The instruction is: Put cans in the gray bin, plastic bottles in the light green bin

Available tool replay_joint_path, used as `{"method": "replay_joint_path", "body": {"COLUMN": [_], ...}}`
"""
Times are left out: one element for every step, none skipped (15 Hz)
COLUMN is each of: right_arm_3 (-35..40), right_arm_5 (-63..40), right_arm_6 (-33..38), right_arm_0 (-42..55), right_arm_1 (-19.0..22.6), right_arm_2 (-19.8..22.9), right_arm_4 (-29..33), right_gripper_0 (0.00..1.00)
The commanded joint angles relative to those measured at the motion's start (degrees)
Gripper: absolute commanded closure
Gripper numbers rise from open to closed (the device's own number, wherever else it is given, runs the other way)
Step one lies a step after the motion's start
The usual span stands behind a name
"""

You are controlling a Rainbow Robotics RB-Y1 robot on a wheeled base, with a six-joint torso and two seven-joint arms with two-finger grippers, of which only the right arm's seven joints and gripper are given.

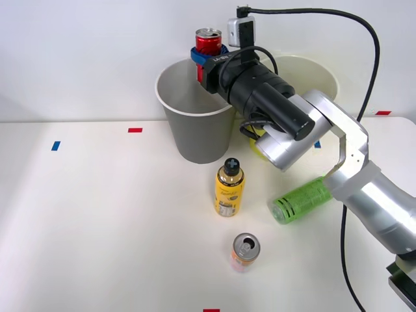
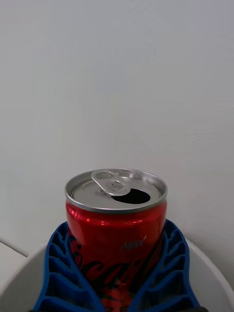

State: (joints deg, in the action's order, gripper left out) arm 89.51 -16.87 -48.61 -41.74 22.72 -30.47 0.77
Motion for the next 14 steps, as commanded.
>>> {"method": "replay_joint_path", "body": {"right_arm_3": [-0.48, -0.39, -0.48, -0.48, -0.48, -0.48, -0.48, -0.39, -0.39, -0.3, -0.3, -0.12, 0.93, 3.66], "right_arm_5": [0.17, 0.17, 0.26, 0.26, 0.17, 0.17, 0.26, 1.13, 3.6, 5.97, 8.61, 11.59, 13.18, 13.44], "right_arm_6": [0.45, 0.53, 0.53, 0.62, 0.62, 0.62, 0.71, 0.62, 0.62, 0.62, 0.71, 0.97, 1.15, 1.06], "right_arm_0": [-0.36, -0.36, -0.36, -0.36, -0.36, -0.36, -0.36, -0.36, -0.27, 0.17, 1.05, 2.37, 4.12, 6.67], "right_arm_1": [-0.22, -0.4, -0.4, -0.4, -0.4, -0.4, -0.22, 0.13, 1.27, 2.41, 3.29, 4.08, 4.96, 5.84], "right_arm_2": [-0.21, -0.21, -0.47, -1.0, -1.35, -1.44, -1.52, -1.52, -1.61, -1.7, -1.7, -1.7, -1.52, -0.73], "right_arm_4": [0.02, 0.11, 0.02, 0.02, 0.11, 0.11, 0.64, 0.99, 0.99, 0.72, 0.55, 0.37, 0.28, 0.28], "right_gripper_0": [0.87, 0.87, 0.88, 0.48, 0.0, 0.0, 0.0, 0.0, 0.0, 0.0, 0.0, 0.0, 0.0, 0.0]}}
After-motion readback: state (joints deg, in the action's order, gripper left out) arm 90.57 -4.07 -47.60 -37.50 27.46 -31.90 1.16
